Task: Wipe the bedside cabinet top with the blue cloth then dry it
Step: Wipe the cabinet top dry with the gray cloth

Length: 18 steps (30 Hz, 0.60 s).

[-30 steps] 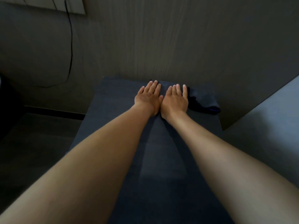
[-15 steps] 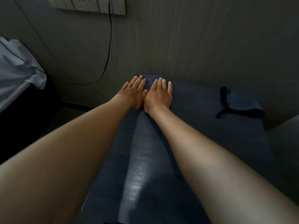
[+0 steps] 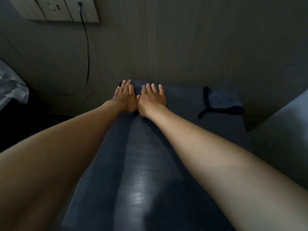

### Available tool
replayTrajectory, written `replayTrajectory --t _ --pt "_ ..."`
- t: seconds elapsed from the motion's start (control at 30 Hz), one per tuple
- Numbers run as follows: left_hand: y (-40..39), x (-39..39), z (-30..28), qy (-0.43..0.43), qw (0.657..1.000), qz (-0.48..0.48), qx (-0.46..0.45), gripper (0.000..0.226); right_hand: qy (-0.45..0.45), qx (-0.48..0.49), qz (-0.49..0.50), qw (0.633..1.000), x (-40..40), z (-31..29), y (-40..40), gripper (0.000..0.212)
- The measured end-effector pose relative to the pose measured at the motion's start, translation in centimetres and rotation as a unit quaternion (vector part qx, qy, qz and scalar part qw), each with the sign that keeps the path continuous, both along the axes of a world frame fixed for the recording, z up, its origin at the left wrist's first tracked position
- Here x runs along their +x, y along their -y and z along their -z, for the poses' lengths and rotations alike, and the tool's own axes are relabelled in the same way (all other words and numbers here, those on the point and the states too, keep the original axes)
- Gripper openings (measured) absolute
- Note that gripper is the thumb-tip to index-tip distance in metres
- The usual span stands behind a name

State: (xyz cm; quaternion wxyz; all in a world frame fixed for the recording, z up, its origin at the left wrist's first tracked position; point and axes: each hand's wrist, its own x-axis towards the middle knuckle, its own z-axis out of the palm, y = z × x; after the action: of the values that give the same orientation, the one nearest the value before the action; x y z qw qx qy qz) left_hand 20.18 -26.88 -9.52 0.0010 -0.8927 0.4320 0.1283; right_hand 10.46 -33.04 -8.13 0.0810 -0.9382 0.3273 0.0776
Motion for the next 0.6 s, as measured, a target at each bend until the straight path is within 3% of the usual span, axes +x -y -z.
replayTrajectory --t 0.2,0.43,0.6 --pt "3.1 -5.3 0.8 0.051 0.997 0.056 0.015 0.103 0.01 -0.03 0.023 0.999 -4.1 -0.6 2.9 0.067" --pt "7.1 -11.3 0.5 0.042 0.996 0.078 0.017 0.092 0.024 -0.066 0.096 0.993 -9.2 -1.7 7.0 0.06" --pt "9.7 -15.3 0.9 0.036 0.995 0.096 0.005 0.086 -0.029 -0.04 0.194 0.98 -13.6 -2.0 9.6 0.067"
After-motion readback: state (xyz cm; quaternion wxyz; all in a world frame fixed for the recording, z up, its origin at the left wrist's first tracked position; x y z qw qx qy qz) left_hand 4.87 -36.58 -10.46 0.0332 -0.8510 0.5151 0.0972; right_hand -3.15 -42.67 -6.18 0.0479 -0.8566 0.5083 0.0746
